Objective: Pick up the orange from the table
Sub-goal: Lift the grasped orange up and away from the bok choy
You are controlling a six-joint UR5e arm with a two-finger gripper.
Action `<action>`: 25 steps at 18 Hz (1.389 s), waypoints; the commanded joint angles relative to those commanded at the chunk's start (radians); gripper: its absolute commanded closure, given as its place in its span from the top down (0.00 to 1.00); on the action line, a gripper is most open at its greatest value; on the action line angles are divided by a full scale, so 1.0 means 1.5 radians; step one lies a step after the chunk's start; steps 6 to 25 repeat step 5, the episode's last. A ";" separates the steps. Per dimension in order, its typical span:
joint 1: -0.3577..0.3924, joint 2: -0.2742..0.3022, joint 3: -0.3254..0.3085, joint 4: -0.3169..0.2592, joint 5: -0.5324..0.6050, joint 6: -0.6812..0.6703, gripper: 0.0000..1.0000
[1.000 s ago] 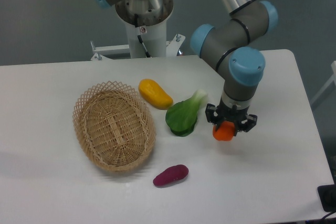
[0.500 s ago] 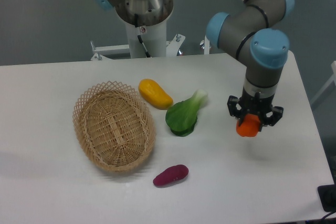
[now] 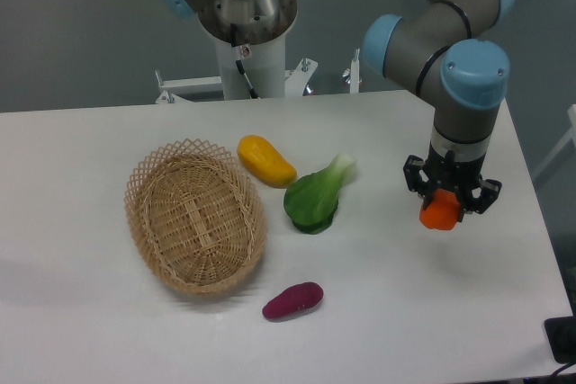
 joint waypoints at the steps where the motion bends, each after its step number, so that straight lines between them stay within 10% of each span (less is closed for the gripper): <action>1: -0.001 -0.001 0.000 0.000 0.005 0.000 0.52; 25: -0.001 -0.001 0.000 0.000 0.009 0.000 0.51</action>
